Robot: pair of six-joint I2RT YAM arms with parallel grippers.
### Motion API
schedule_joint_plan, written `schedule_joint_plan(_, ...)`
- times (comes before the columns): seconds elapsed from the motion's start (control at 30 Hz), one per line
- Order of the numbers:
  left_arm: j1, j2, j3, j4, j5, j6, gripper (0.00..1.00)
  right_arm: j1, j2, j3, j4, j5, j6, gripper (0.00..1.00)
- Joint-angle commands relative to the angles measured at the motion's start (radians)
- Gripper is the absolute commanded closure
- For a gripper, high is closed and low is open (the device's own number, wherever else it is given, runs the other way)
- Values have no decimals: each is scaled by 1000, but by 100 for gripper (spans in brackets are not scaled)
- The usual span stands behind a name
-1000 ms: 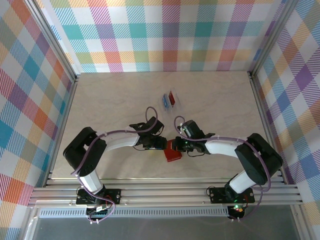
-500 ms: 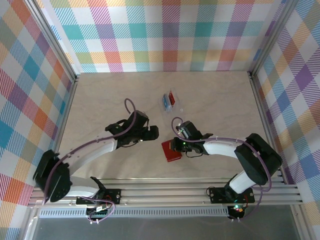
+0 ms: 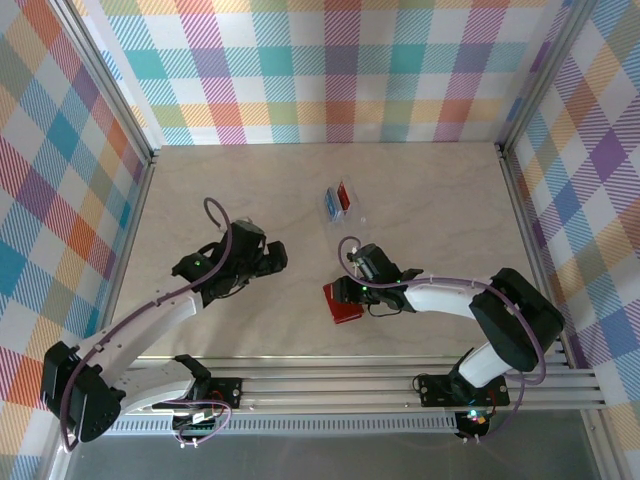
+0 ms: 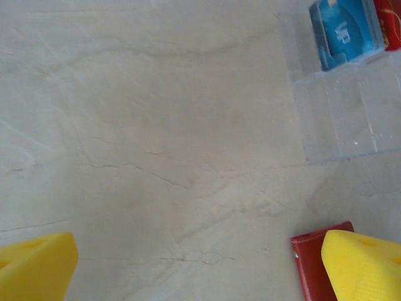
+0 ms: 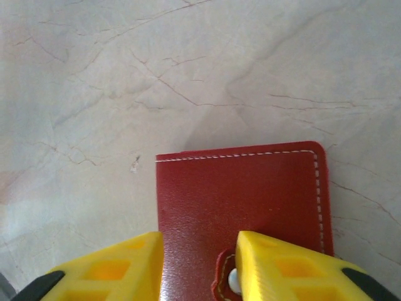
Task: Put the credit cards into the card holder
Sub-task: Close the button on the card holder, then reset both arms
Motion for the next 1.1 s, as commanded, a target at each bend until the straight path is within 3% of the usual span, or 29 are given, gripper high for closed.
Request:
schedule_joint_plan(0.0,44,-55,-7,-41,-59,2,0,-1,13,-16,-171,41,-38,56)
schedule_joint_plan(0.1,88,-84,1,-68,-117,1,0,1,-15,29,-178,22,-60,46)
schedule_joint_plan(0.23,112,-126,0,-89,-298,15,0,1,-32,99,-180,-26,-95,26)
schedule_joint_plan(0.37,182,-138,-39,7,-209,145,0,1,-33,182,-197,-50,-133,1)
schedule_joint_plan(0.43,230,-149,-78,91,-111,237,0,0,-35,220,-205,-53,-146,0)
schedule_joint_plan(0.6,241,-295,-271,378,-243,336,0,-1,-43,302,-246,-52,-186,0)
schedule_joint_plan(0.67,257,-331,-306,405,-282,345,0,-7,-75,314,-260,-24,-202,0)
schedule_joint_plan(0.8,294,-309,-302,351,-291,331,0,-52,-162,330,-318,219,-234,0)
schedule_joint_plan(0.87,299,-291,-345,421,-267,363,0,-105,-229,281,-296,368,-261,0)
schedule_joint_plan(0.97,315,-283,-429,575,-287,411,0,-245,-354,115,-132,451,-358,0)
schedule_joint_plan(1.07,342,-275,-519,751,-311,491,0,-324,-463,-151,263,496,-626,0)
